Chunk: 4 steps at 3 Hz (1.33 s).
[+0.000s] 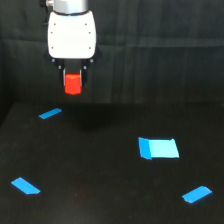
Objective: Pick up the red object from the table
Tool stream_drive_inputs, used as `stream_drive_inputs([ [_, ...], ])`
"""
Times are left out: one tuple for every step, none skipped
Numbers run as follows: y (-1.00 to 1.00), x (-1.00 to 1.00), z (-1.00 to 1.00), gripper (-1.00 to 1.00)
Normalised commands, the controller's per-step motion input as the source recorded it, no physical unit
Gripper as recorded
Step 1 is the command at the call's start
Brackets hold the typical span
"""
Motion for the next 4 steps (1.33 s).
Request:
stream_drive_inputs([
  [0.00,-0.07,-0.03,-0.94],
  [-0.02,0.01,0.03,-0.92],
  [-0.05,0.03,0.00,-0.83],
  [-0.10,-0.08,-0.02,-0.94],
])
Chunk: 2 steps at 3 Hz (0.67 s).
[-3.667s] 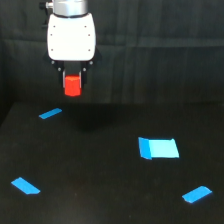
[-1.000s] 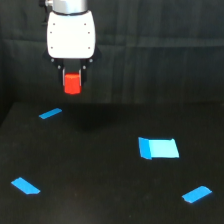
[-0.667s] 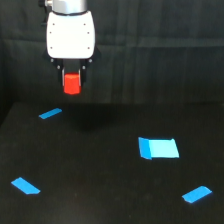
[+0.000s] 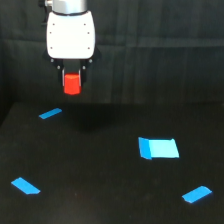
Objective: Pick up the red object from the table
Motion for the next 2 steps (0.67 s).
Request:
stream_drive_inputs([
  [0.01,-0.04,-0.08,-0.88],
  [-0.04,0.00,0.00,-0.93],
])
